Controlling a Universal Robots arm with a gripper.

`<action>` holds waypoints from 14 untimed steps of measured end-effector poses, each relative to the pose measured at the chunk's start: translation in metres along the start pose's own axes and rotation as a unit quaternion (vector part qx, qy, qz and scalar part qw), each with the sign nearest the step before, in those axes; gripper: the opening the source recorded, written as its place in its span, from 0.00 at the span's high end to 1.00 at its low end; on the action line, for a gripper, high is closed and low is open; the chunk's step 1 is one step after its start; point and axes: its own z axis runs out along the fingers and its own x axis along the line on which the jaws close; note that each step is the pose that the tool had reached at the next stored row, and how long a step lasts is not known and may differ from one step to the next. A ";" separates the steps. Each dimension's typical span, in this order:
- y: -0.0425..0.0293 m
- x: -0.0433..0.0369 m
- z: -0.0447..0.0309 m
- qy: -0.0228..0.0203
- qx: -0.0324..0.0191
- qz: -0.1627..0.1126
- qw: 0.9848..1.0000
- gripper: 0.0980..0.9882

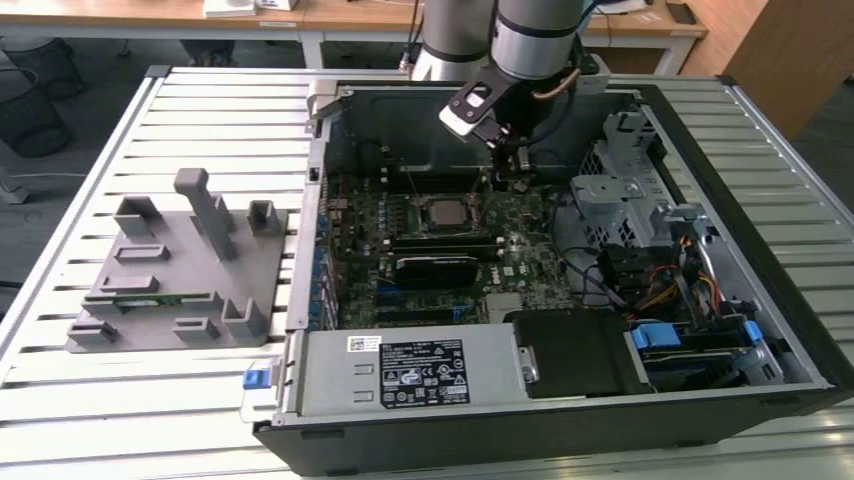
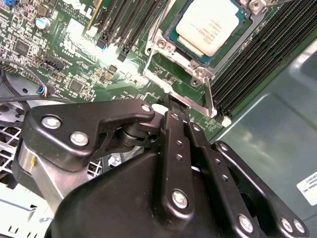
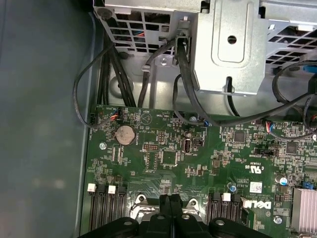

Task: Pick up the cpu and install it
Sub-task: 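Close the cpu cover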

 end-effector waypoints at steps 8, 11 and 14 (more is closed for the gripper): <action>-0.0067 0.0005 0.0004 0.000 0.000 0.000 1.000 0.99; -0.0098 0.0007 0.0006 0.000 0.000 0.000 1.000 0.99; -0.0131 0.0009 0.0010 0.000 0.000 0.000 1.000 0.99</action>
